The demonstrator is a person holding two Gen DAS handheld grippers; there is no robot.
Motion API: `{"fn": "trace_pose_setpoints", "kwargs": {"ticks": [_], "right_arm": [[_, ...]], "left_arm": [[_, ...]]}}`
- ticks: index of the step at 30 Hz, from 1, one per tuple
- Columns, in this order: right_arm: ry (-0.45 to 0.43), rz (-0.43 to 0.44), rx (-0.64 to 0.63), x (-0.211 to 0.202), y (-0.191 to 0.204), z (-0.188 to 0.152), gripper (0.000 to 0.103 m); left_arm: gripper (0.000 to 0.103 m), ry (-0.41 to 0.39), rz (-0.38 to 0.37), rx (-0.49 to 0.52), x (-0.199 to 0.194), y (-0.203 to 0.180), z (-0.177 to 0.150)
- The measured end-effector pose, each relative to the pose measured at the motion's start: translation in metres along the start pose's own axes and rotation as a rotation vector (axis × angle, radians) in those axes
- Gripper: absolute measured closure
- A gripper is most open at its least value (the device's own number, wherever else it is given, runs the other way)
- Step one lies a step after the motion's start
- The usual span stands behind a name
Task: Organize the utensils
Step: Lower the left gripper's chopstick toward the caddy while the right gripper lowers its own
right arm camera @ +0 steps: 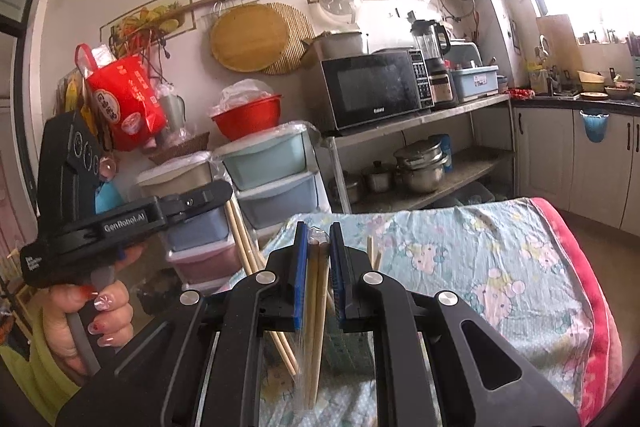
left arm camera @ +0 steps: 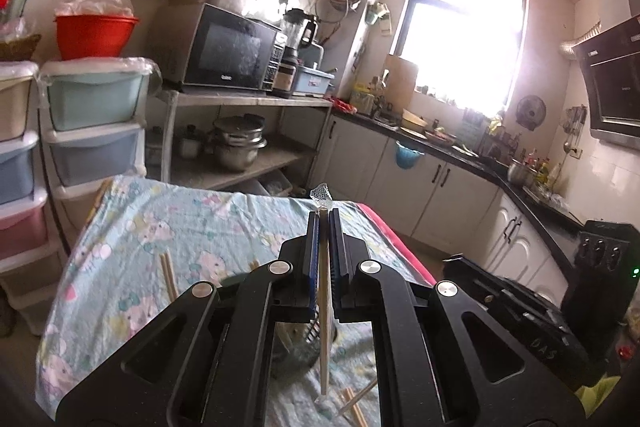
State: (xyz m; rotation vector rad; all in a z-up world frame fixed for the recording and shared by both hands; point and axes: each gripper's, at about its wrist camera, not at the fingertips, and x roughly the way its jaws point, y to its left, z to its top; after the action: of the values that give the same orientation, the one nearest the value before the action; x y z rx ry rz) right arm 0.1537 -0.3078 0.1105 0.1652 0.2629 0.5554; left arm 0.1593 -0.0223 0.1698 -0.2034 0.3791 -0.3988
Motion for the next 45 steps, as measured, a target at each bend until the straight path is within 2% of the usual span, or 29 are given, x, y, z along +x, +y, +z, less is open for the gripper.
{"fn": "trace_pose_setpoints", "kwargs": {"ticks": [15, 24, 33, 45], "right_arm": [[-0.136, -0.048, 0.019, 0.004, -0.009, 0.044, 0.092], [-0.199, -0.110, -0.003, 0.017, -0.018, 0.062, 0.092], [-0.202, -0.132, -0.008, 0.032, -0.023, 0.052, 0.092], [-0.166, -0.130, 0.015, 0.052, -0.030, 0.031, 0.092]], "left_arm": [[0.100, -0.097, 0.092, -0.003, -0.004, 0.013, 0.030], [0.100, -0.148, 0.134, -0.003, -0.001, 0.015, 0.040], [0.100, -0.145, 0.147, -0.014, 0.013, 0.022, 0.032], [0.100, -0.094, 0.147, -0.038, 0.037, 0.034, 0.006]]}}
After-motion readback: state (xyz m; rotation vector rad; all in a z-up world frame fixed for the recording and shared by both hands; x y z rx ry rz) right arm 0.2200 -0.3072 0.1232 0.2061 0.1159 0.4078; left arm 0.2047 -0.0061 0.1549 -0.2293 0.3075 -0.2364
